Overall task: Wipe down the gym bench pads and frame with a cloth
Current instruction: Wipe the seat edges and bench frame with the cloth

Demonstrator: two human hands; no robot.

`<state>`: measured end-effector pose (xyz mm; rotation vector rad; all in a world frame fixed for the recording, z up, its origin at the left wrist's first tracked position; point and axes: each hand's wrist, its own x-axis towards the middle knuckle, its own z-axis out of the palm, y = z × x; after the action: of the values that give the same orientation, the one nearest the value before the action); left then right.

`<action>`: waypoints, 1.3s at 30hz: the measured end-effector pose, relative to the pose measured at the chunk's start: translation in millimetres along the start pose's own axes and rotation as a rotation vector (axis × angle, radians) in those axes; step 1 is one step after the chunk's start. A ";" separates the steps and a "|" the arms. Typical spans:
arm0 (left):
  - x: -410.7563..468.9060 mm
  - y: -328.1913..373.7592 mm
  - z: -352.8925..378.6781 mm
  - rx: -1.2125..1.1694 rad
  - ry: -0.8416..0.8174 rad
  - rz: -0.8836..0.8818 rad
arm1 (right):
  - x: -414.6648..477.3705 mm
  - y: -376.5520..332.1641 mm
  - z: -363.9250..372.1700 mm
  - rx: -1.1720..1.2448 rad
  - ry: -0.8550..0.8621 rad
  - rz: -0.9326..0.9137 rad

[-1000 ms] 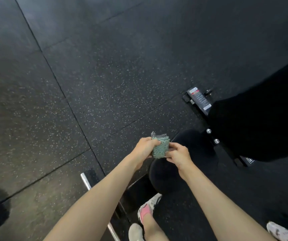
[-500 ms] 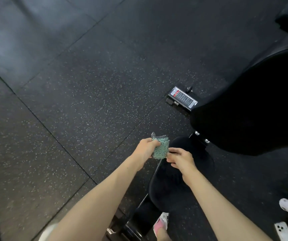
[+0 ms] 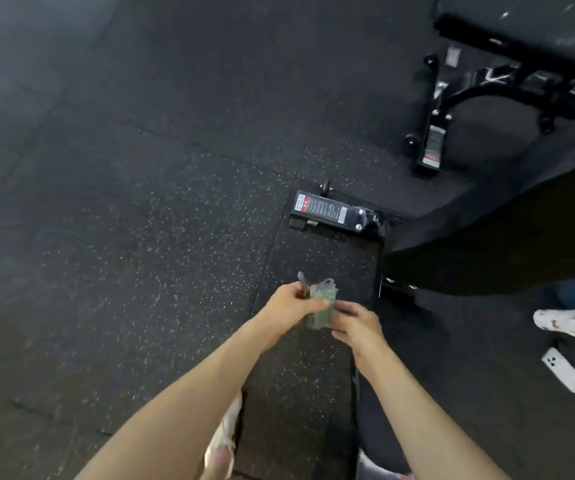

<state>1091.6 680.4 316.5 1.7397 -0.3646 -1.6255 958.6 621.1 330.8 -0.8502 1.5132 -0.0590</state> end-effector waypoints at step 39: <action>126.2 29.7 8.2 0.676 -0.423 -0.021 | 57.3 34.0 22.6 0.401 0.298 0.260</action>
<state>1112.5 576.0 242.1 1.8355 -1.2157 -2.0324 969.3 625.3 261.3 -0.3293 1.8007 -0.2978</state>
